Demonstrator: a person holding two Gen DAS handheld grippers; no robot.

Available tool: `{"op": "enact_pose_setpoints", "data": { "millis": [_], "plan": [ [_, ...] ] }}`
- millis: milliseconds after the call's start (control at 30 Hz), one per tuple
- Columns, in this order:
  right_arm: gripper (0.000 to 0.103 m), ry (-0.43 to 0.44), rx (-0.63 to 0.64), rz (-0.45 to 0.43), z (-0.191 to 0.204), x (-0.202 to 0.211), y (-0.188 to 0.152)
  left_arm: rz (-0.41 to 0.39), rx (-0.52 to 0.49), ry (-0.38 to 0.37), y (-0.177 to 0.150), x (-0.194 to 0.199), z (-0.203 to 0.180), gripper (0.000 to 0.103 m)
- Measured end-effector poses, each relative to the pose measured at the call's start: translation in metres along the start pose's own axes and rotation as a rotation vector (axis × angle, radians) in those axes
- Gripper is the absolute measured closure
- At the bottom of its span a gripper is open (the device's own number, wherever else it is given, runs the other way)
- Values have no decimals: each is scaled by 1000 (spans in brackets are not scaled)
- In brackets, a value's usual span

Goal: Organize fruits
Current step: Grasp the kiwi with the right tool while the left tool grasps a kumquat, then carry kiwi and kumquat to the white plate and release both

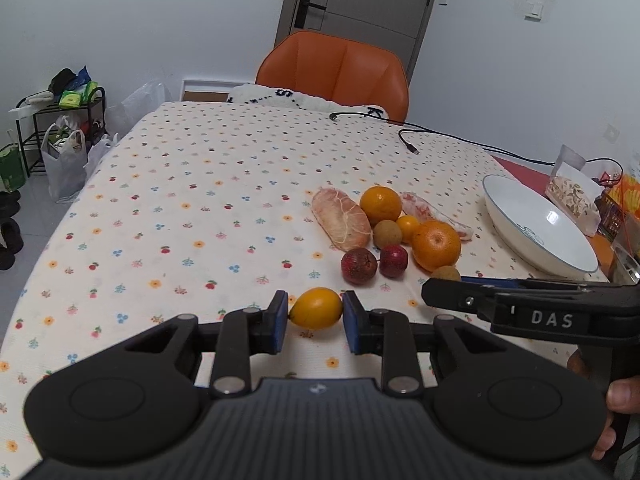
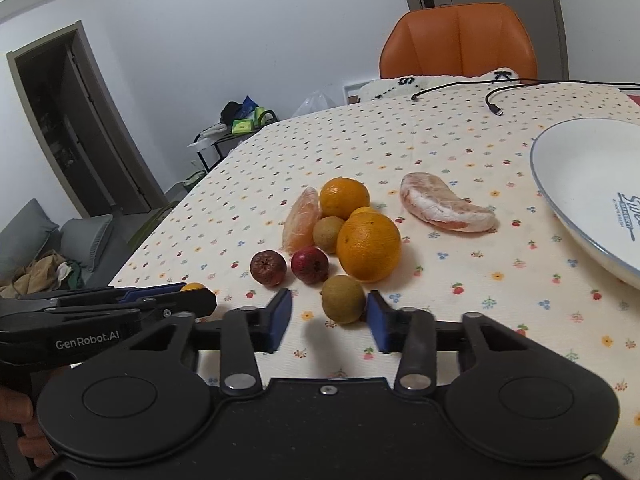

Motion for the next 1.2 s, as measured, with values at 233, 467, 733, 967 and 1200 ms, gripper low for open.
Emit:
{"op": "enact_pose_setpoints", "data": {
  "millis": [233,467,733,967,1200],
  "plan": [
    [78,19,-6,-28,-1,13,-2,-12,-11,-6,0,6,-8,75],
    [78,1,-25,-68,-11,34,-3,-28,-34,-28,4,9,-23,75],
    [78,-39,-58,-130,-30,64,-3,-42,-74,-65,11,9,-51,75],
    [78,-81,-82,-173,-50,90,-3,-58,-108,-105,16,8,-77,75],
    [78,-121,-108,-211,-67,112,-6,-75,-138,-131,23,7,-97,75]
  ]
}}
Point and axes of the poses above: each gripper's, at about its wrist camera, not at the fingertips, and x roughly against the way its jaws point, z to its left, y to its top, the point moved 1 cm from there along -x, roughly the way its jaws point, and after that the axes turned 7 degrees about y, right-handed, at the moved point
